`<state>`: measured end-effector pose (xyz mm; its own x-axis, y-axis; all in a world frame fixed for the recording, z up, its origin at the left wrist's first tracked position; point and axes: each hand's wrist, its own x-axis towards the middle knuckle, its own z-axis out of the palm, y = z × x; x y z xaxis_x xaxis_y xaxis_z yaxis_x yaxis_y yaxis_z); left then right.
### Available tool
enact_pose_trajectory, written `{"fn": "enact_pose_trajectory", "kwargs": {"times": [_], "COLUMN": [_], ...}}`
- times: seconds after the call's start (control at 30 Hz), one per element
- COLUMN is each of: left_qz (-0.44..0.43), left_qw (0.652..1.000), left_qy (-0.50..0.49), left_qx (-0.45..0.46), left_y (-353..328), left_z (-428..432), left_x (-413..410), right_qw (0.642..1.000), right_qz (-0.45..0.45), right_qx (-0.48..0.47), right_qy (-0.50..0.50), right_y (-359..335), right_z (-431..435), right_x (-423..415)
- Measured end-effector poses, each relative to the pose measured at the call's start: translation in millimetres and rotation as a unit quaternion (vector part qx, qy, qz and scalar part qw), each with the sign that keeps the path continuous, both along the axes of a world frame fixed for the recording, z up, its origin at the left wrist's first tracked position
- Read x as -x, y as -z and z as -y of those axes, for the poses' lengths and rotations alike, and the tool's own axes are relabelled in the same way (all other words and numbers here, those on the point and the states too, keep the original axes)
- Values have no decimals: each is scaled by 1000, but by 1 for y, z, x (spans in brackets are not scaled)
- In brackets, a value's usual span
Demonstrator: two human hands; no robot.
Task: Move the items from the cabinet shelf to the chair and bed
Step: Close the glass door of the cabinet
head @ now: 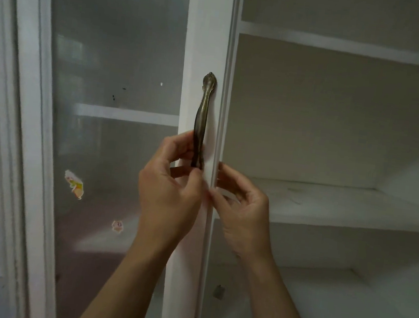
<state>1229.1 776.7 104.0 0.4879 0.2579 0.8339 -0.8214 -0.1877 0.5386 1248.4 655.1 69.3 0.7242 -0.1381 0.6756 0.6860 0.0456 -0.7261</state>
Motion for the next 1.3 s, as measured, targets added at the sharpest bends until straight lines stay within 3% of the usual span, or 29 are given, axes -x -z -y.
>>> {"fn": "enact_pose_trajectory", "kwargs": {"times": [0.27, 1.3], "left_qz": [40, 12], "left_qw": [998, 991], "left_qy": [-35, -112], "left_qx": [-30, -66], "left_y": [4, 10], "left_z": [9, 23], "left_x": [-40, -114], "right_qw": [994, 999], "right_qz": [11, 4], "right_qx": [29, -22], "right_qy": [108, 42], "right_y": [7, 15], "right_z": [12, 14], "right_x": [-43, -133]}}
